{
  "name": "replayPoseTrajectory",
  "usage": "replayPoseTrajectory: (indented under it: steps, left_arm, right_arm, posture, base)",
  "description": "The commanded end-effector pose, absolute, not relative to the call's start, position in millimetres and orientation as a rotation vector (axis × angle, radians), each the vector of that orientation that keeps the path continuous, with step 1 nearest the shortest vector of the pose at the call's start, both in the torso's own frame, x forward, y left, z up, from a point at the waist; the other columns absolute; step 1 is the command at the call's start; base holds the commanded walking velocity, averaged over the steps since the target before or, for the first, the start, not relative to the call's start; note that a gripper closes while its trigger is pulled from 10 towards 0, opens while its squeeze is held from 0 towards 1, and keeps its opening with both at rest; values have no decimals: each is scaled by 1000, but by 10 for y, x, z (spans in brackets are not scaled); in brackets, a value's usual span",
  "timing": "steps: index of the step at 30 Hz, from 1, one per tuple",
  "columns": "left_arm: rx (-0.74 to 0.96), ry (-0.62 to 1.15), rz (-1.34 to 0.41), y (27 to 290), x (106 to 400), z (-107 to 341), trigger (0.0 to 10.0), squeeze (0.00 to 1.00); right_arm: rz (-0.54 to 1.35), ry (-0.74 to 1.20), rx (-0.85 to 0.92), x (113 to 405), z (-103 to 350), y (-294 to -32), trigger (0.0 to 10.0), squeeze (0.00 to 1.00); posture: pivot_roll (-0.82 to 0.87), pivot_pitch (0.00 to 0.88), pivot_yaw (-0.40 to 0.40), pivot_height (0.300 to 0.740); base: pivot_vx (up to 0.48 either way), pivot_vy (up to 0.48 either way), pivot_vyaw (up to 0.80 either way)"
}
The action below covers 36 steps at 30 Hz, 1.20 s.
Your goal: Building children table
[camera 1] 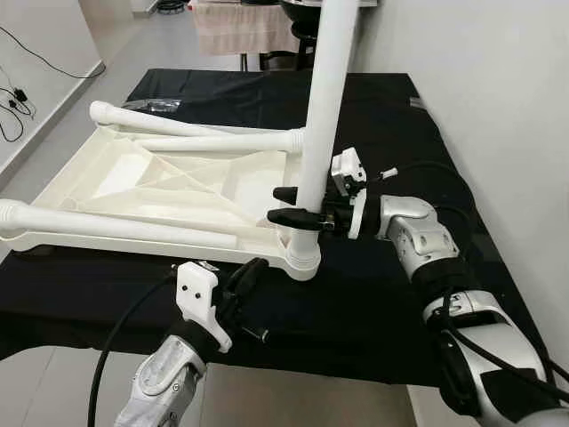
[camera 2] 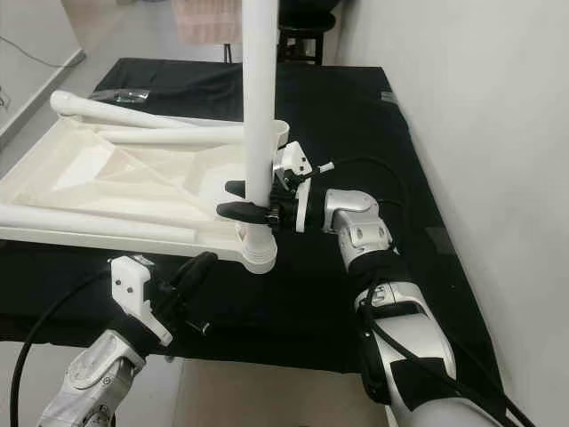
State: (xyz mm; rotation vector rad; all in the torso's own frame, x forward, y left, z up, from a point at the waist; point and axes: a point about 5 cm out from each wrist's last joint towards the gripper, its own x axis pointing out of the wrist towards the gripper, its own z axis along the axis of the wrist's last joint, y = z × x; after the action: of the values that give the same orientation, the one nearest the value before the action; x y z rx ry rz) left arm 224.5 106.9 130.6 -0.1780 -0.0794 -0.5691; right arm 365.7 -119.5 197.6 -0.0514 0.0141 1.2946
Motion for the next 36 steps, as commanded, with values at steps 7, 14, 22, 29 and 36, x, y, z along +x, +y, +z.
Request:
replayPoseTrajectory:
  steps: [7, 14, 22, 29, 36]
  left_arm:
    - [-178, -75, -567, 1091, 2220, 1324, 10000, 0]
    - [-179, -74, -566, 1123, 2211, 1339, 10000, 0]
    - [-180, -71, -566, 1131, 2262, 1331, 10000, 0]
    - [-176, -81, -549, 1122, 2286, 1340, 10000, 0]
    - [-181, -80, -553, 1117, 2290, 1345, 10000, 0]
  right_arm:
    - [1106, 80, -78, 3648, 1692, -1305, 0, 0]
    - [637, 313, -170, 3515, 1198, -1303, 0, 0]
    - [488, 249, -91, 3351, 1216, -976, 0, 0]
    - [453, 234, -108, 3470, 1368, -894, 10000, 0]
    - [535, 131, -36, 3541, 1641, -866, 10000, 1000]
  posture:
    - [51, 123, -3, 740]
    - [32, 148, -2, 740]
    - [27, 122, 3, 740]
    - [26, 114, -11, 740]
    - [22, 114, -10, 740]
  base:
    - [0, 0, 0]
    - [0, 0, 0]
    - [0, 0, 0]
    - [0, 0, 0]
    - [0, 0, 0]
